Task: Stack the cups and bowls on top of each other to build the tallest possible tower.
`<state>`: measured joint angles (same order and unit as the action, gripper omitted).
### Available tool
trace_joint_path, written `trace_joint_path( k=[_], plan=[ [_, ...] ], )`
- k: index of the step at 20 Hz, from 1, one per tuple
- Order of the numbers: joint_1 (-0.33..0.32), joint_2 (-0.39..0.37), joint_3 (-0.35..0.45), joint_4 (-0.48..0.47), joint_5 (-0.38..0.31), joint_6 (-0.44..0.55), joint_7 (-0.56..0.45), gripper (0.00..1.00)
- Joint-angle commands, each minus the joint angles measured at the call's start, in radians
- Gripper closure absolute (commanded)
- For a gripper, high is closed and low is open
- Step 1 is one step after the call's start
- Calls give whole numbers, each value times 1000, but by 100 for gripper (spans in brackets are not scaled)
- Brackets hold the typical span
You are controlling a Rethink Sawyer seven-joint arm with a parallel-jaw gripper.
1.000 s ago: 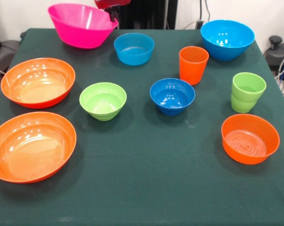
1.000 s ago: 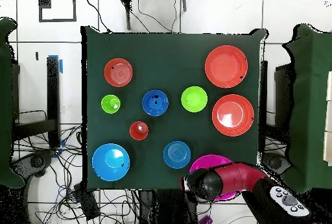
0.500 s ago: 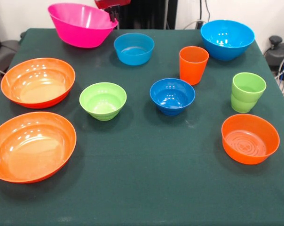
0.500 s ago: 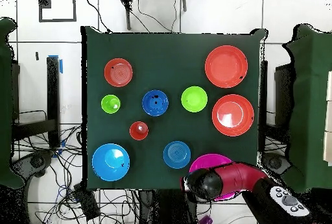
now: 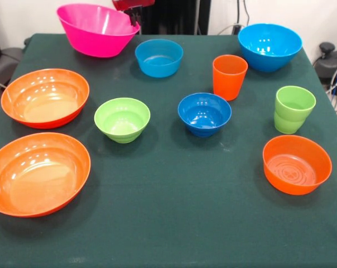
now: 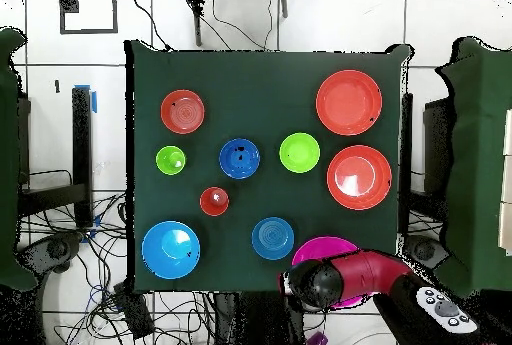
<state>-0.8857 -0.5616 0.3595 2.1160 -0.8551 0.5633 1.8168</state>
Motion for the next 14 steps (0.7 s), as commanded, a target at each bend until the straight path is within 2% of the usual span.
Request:
trace_joint_path(
  k=[1, 10, 12, 14],
  plan=[
    [50, 13, 20, -90, -39, -78, 21, 100],
    [84, -15, 10, -75, -33, -83, 50, 100],
    [82, -44, 19, -54, -15, -74, 43, 100],
    [78, -104, 48, -22, 27, -45, 23, 100]
  ],
)
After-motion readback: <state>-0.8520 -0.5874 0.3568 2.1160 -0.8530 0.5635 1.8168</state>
